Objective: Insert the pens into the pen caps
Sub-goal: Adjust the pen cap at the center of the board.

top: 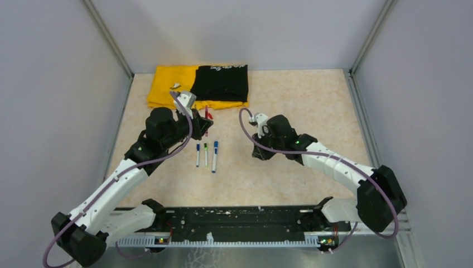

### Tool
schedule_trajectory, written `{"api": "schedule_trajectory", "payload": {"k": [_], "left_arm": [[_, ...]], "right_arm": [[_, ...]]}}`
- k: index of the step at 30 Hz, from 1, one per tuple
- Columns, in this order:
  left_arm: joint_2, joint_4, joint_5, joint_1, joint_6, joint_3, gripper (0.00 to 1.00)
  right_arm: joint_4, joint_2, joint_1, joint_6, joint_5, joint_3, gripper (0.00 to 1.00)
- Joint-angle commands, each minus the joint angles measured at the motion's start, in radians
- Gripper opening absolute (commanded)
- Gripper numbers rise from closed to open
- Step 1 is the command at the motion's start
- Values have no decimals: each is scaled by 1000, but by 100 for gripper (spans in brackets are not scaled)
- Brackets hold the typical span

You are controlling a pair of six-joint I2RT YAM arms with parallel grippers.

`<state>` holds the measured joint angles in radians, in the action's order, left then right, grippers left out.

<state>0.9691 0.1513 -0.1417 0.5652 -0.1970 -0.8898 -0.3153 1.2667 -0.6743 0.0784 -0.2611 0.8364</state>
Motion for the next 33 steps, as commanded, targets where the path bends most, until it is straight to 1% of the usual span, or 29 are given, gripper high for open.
{"api": "schedule_trajectory", "payload": {"k": [1,6,8,10,13,23,30,31,33], "left_arm": [[-16,7,60,0,0,19,0],[-16,5,80,-1,-4,23,0],[-26,12,128,1,-18,23,0],[-42,20,213,0,-31,27,0],[-71,23,270,1,-36,34,0],[-70,22,236,0,-33,35,0],[-73,24,246,1,-20,25,0],[-72,25,246,1,-19,22,0],[-67,26,245,-1,-16,18,0]], "right_arm": [[37,33,-30,36,102,-16,0],[29,114,-78,33,141,-26,1],[26,150,-88,31,144,-25,1],[23,183,-103,27,163,-20,2],[18,228,-124,21,186,-7,4],[-24,324,-175,-3,243,42,11],[-83,325,-176,2,256,59,27],[-95,325,-178,4,257,62,33],[-123,316,-179,8,280,62,38]]}}
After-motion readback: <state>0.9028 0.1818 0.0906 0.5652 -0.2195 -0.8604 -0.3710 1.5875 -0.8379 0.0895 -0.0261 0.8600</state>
